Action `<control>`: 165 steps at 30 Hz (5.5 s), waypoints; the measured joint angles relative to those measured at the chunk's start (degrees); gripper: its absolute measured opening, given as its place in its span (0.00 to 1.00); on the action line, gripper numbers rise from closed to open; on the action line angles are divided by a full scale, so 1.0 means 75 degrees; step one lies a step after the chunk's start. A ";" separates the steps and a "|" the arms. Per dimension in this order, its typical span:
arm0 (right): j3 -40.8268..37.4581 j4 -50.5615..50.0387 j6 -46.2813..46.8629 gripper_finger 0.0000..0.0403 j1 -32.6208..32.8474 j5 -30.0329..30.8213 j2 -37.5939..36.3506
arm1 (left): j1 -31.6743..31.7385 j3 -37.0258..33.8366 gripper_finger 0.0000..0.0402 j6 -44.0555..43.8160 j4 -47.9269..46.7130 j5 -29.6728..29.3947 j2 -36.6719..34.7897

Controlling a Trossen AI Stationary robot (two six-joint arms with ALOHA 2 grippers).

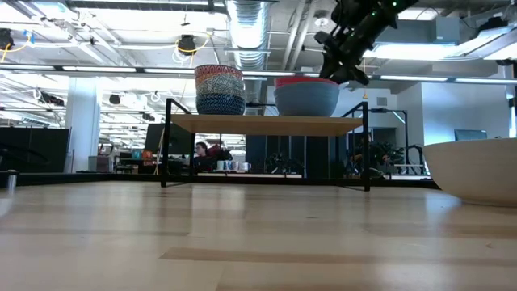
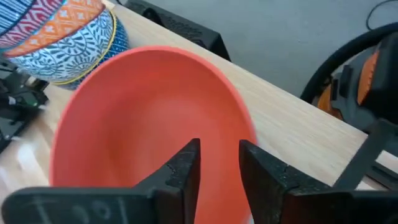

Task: Place and stack bowls onto a shelf
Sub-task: Stack the white bowl on top of the red bowl on the shelf, then stack the green bowl on top of the white bowl on the shelf

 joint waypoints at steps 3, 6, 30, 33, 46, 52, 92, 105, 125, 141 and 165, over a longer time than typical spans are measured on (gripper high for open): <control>0.0001 0.0009 -0.0044 0.33 -0.0032 -0.0071 -0.0045 | -0.0032 0.0000 0.39 -0.0210 -0.0066 -0.0094 0.0000; 0.0001 0.0040 -0.0129 0.33 -0.0011 -0.0081 -0.0434 | -0.0110 0.0000 0.39 -0.0339 -0.0068 -0.0274 0.0000; -0.3232 -0.1983 0.4004 0.33 0.5667 0.3337 -0.4494 | 0.0151 -0.2978 0.39 0.2408 0.6080 0.2213 0.0000; -0.3235 -0.3001 0.4604 0.33 0.6267 0.3252 -0.4320 | 0.0640 -0.3330 0.39 0.3274 0.7206 0.3333 0.0000; -0.4674 -0.4101 0.5820 0.42 0.6872 0.3108 -0.3951 | 0.2186 -0.3599 0.39 0.4128 0.8190 0.4819 -0.0003; -0.5467 -0.4061 0.6007 0.51 0.6604 0.3008 -0.3958 | 0.2142 -0.3599 0.39 0.3944 0.8054 0.4820 -0.0003; -0.5930 -0.2158 0.5584 0.06 0.7016 0.2205 -0.3942 | 0.2009 -0.3546 0.39 0.2856 0.7910 0.4116 0.0685; -0.4038 -0.2105 0.4877 0.06 0.7068 0.3879 -0.3185 | 0.3080 -0.1033 0.39 0.3323 0.7027 0.5670 0.2450; -0.0885 -0.2935 0.1467 0.06 0.6182 0.4963 -0.1216 | 0.3237 0.1296 0.39 0.3081 0.3400 0.5264 0.2457; 0.0720 -0.0570 -0.1719 0.06 0.1683 0.3827 -0.0876 | 0.2576 0.2667 0.39 0.1873 0.0856 0.3260 0.2407; 0.0700 -0.1106 -0.1568 0.45 -0.0046 0.0035 -0.0927 | 0.1793 0.2020 0.39 -0.0982 -0.0121 0.1804 0.2416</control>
